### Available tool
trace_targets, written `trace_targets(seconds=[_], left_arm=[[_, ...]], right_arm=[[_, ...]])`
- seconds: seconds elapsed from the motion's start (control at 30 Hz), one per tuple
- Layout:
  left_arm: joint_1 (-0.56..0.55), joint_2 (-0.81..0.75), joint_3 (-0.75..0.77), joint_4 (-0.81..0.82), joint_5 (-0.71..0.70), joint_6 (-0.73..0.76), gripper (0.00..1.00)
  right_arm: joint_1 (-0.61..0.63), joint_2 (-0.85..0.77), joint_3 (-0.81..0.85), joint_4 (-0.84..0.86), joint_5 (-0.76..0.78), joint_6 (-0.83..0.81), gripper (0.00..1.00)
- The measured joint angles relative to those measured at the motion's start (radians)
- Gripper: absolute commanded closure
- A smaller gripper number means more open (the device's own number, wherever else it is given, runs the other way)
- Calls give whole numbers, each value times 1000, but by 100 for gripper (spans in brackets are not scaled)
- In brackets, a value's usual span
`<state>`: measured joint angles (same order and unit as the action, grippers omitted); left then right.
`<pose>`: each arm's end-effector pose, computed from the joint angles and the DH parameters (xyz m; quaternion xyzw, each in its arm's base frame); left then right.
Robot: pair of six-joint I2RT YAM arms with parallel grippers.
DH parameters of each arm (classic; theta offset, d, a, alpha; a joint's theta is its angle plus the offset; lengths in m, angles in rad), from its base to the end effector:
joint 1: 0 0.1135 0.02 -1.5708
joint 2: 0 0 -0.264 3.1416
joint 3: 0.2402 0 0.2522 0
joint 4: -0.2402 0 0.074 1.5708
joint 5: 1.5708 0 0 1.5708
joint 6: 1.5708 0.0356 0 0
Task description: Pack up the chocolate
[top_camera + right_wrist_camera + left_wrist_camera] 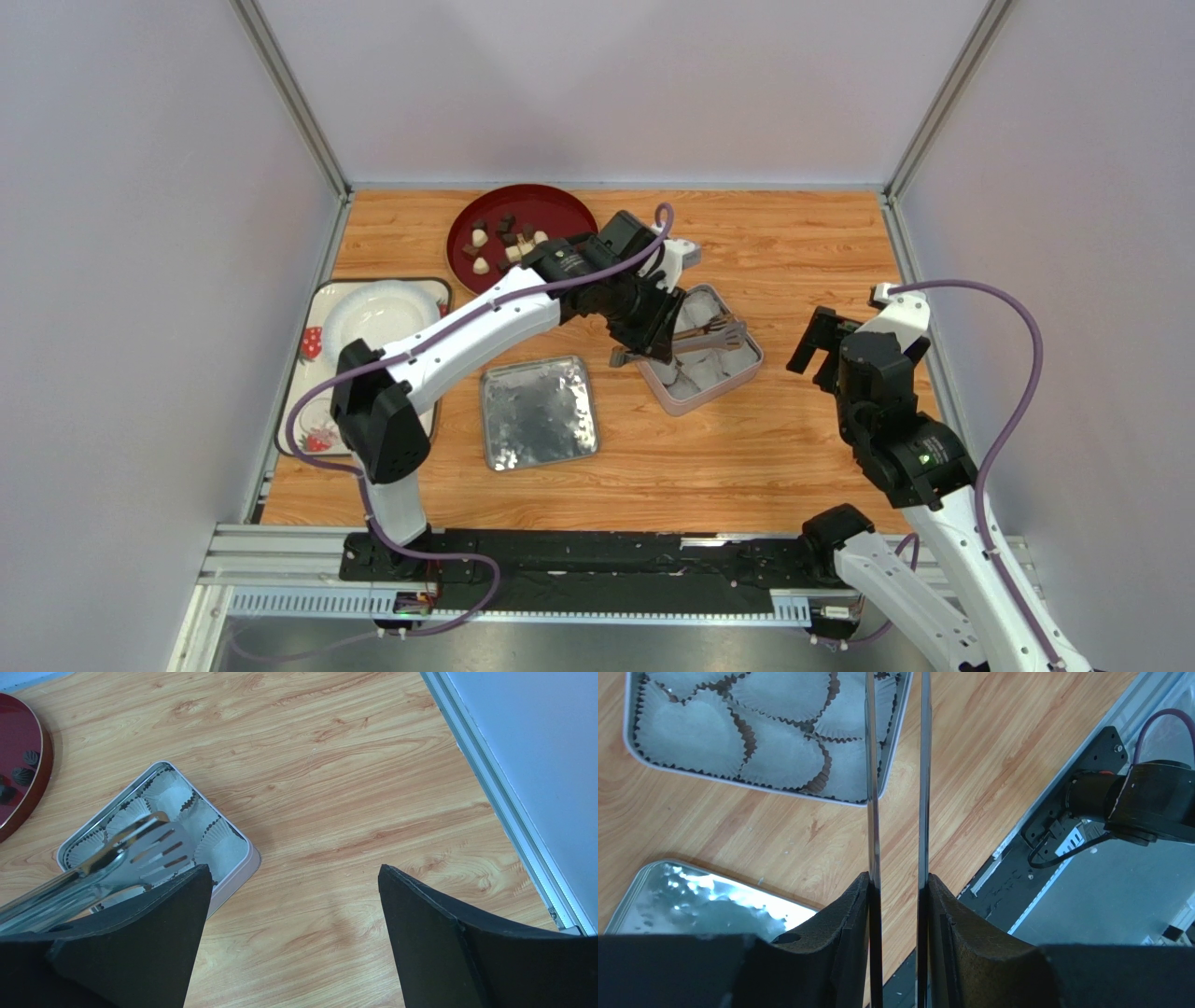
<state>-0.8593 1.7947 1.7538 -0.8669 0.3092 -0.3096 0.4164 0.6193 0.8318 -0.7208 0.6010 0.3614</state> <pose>0.2479 -0.3042 0.3358 0.3018 0.8856 -0.2989 0.1879 0.1198 0.0310 0.3267 0.1273 0.8274 -0.0527 0.5445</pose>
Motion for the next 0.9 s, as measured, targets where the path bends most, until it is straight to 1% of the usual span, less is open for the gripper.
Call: trace_targets(seconds=[0.17,0.5,0.9], left_arm=[[-13,63,21,14,8,3,66],[-21,130,37,38,-14,13,64],[-40,173,51,45,-56,30,59]], right_arm=[[0,0,0,0,0,0,8],[0,0,0,0,0,0,8],[0,0,0,0,-2,0,8]])
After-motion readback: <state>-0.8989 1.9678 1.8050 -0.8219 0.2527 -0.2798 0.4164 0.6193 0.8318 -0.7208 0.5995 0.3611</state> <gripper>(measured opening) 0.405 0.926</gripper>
